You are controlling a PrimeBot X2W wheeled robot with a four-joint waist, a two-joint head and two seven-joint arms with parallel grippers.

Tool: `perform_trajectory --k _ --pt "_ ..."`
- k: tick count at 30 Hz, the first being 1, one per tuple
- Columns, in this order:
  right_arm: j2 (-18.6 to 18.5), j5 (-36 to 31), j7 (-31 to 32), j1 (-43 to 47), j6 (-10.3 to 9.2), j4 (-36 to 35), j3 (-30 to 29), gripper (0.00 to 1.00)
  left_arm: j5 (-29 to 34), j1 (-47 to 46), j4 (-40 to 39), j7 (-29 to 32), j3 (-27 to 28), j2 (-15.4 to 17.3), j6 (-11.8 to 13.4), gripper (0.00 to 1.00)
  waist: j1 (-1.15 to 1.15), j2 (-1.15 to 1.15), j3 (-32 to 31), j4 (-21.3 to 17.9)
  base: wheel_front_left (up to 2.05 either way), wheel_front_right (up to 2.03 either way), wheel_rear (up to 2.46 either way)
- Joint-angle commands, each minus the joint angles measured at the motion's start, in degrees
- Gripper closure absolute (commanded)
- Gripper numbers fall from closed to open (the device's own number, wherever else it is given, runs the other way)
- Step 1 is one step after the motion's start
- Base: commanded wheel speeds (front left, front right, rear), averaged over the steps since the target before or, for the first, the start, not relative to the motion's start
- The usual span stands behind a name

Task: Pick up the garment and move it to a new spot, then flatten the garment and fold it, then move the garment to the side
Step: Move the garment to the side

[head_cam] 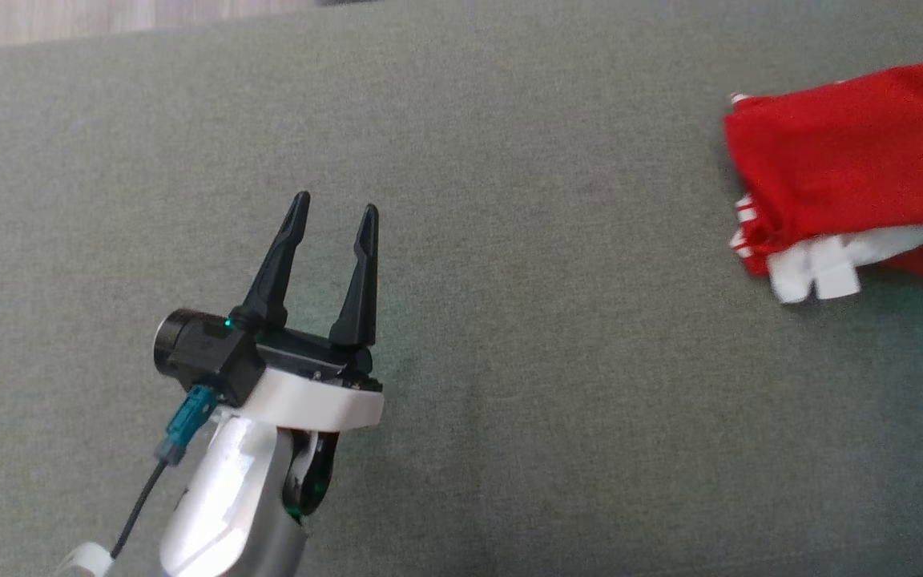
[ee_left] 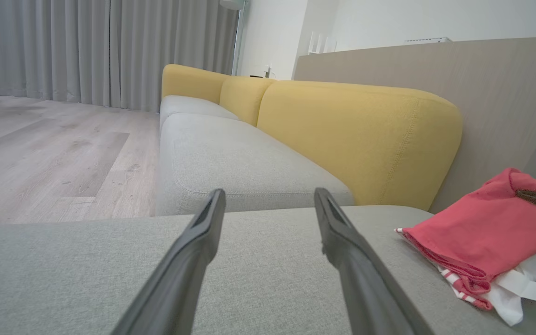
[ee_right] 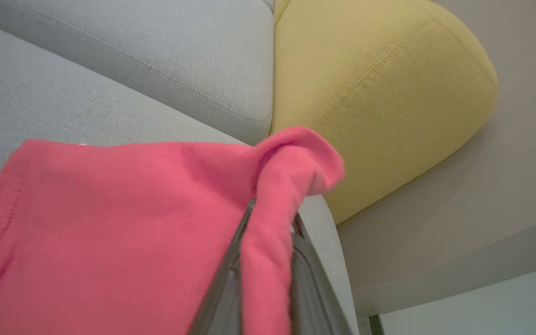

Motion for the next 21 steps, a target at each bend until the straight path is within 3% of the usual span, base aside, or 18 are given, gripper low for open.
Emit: perform_trajectory --k 1,9,17,18,19,20,21 --pt "-2.5 -0.7 1.1 -0.6 0.13 -2.5 -1.3 1.00 0.8 -2.2 -1.9 -0.3 1.9 0.4 -0.3 0.00 -0.01 0.00 1.2 0.0 0.00 0.00 0.00" --pt "-2.7 -4.3 6.2 1.3 0.13 -4.7 -9.3 1.00 0.7 -2.6 -1.5 -0.3 2.6 0.4 -0.9 0.00 -0.01 0.00 2.5 0.4 0.00 0.00 0.00" --pt "0.4 -7.4 8.3 4.8 0.13 -7.5 -14.0 1.00 1.6 -2.2 -0.5 -0.3 3.7 0.4 -1.2 0.00 -0.01 0.00 2.6 0.9 0.00 0.00 0.00" --pt "0.7 -7.6 8.5 5.1 0.13 -7.8 -14.5 0.91 1.6 -2.1 -0.5 -0.3 3.8 0.4 -1.2 0.00 -0.01 0.00 2.5 0.9 0.00 0.00 0.00" --pt "1.0 -7.6 8.6 5.3 0.13 -7.9 -15.0 0.32 1.7 -2.1 -0.5 -0.3 4.0 0.4 -1.3 0.00 -0.01 0.00 2.4 0.8 0.00 0.00 0.00" --pt "1.3 -7.5 9.0 5.3 0.13 -7.7 -15.8 0.00 1.7 -2.0 -0.5 -0.3 4.1 0.4 -1.3 0.00 -0.01 0.00 2.3 0.8 0.00 0.00 0.00" --pt "1.5 -7.6 9.4 5.6 0.13 -7.6 -15.9 0.00 1.7 -1.9 -0.4 -0.3 4.3 0.4 -1.3 0.00 -0.01 0.00 2.2 0.7 0.00 0.00 0.00"
